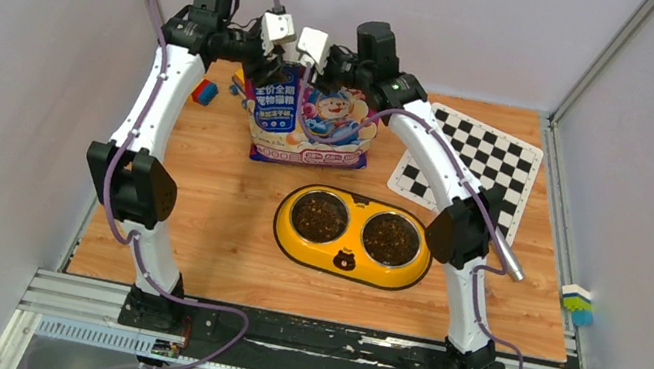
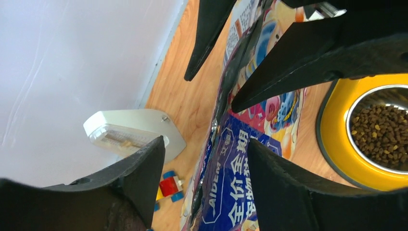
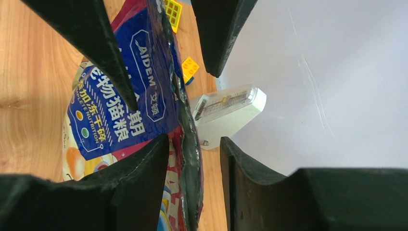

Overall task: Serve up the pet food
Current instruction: Close the pet food bag at the center of the board.

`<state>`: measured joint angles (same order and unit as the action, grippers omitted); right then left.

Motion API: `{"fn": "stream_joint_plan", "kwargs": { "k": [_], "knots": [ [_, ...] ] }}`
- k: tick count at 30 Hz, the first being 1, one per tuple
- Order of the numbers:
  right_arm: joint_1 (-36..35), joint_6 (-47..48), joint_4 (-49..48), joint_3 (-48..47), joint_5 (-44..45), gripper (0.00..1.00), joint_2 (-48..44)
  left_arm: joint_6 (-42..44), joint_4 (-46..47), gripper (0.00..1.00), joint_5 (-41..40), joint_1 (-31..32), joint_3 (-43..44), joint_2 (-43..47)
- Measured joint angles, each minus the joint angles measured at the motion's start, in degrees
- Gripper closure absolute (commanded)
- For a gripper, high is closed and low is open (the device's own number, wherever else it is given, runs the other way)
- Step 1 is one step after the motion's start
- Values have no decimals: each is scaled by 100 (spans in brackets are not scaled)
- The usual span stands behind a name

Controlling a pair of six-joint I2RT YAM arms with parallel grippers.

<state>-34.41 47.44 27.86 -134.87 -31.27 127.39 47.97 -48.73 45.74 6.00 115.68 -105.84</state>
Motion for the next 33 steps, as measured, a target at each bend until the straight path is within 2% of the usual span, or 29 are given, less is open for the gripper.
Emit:
{"fn": "stream_joint_plan", "kwargs": {
  "k": [19, 25, 33],
  "knots": [
    [151, 153, 146, 61, -72, 63, -7, 313, -369, 32, 446, 466, 782, -492],
    [188, 240, 315, 81, -131, 75, -48, 474, -481, 50, 339, 509, 848, -516],
    [221, 369, 474, 164, -162, 87, -122, 590, -514, 58, 173, 573, 905, -551]
  ]
}}
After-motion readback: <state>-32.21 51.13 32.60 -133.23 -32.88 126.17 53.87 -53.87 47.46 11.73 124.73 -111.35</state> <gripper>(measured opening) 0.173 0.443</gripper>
